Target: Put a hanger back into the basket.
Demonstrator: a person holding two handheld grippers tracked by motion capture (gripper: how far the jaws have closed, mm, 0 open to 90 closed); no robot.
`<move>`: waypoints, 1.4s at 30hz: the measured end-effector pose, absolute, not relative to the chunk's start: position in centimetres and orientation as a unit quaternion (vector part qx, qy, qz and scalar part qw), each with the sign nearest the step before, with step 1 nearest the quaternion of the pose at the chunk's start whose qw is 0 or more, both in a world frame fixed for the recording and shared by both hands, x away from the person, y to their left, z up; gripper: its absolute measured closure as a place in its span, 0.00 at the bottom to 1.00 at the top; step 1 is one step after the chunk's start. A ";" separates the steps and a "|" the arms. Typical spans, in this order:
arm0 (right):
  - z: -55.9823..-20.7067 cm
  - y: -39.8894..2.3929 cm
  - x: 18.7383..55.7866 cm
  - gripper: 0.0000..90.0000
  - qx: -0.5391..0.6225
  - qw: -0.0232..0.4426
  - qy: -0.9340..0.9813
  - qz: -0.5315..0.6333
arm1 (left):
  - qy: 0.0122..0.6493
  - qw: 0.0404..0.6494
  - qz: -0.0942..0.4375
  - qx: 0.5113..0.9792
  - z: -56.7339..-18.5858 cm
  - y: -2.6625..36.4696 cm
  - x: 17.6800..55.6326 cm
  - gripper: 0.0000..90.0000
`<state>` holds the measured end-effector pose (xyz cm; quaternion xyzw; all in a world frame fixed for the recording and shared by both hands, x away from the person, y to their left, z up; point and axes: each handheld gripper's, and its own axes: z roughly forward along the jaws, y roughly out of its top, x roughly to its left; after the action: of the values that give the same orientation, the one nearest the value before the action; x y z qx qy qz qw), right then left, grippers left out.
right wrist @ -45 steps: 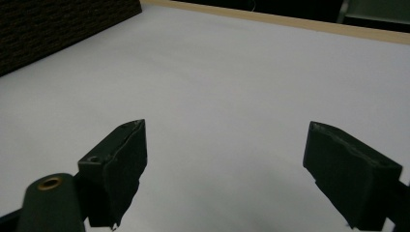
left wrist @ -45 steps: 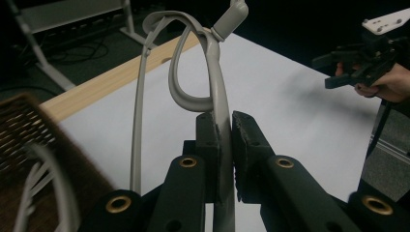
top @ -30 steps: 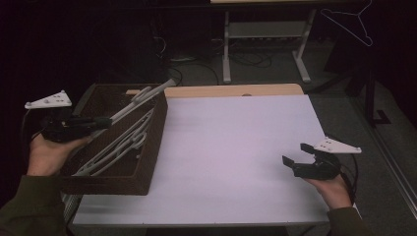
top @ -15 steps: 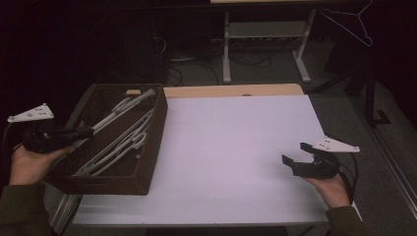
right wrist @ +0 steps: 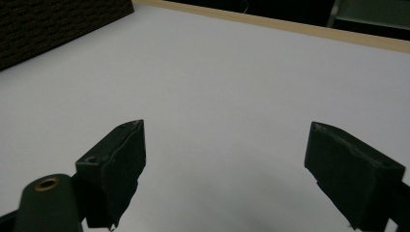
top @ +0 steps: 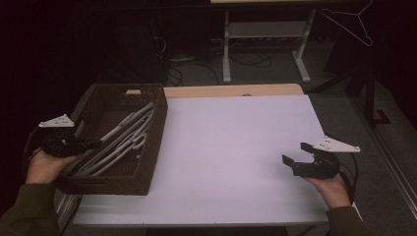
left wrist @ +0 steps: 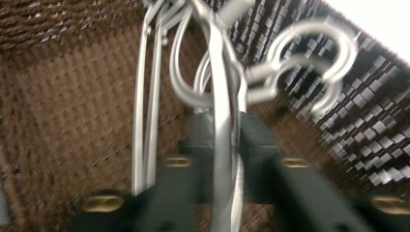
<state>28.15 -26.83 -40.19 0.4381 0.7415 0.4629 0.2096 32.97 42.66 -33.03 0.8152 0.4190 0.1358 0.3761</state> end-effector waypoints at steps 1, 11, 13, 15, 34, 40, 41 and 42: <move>-40.1 -26.8 28.1 0.16 0.437 0.209 0.742 0.464 | 0.423 0.377 0.136 0.813 -33.0 42.6 33.0 0.70; -38.0 -25.9 28.1 0.14 0.415 0.205 0.742 0.485 | 0.396 0.446 0.129 0.792 -31.2 39.6 33.2 0.40; -37.4 -25.7 28.1 0.14 0.408 0.205 0.740 0.494 | 0.387 0.470 0.127 0.783 -30.6 38.5 33.1 0.36; -36.8 -25.4 28.1 0.13 0.401 0.203 0.738 0.504 | 0.372 0.486 0.127 0.780 -30.1 37.5 33.1 0.33; -31.6 -22.2 28.7 0.01 0.323 0.208 0.701 0.600 | 0.280 0.583 0.134 0.751 -29.4 26.5 31.4 0.07; -30.2 -21.4 28.8 0.00 0.299 0.208 0.689 0.627 | 0.261 0.603 0.137 0.741 -30.3 24.9 31.0 0.02; -30.0 -21.4 28.8 0.00 0.298 0.207 0.688 0.629 | 0.258 0.605 0.138 0.741 -30.4 24.8 31.0 0.01; -29.9 -21.3 28.8 0.00 0.295 0.208 0.686 0.632 | 0.254 0.607 0.136 0.741 -30.6 24.6 30.9 0.01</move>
<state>28.82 -21.31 -29.86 0.2953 0.6860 0.6316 0.2080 30.91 24.63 -30.59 0.7408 0.2541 0.1365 0.6067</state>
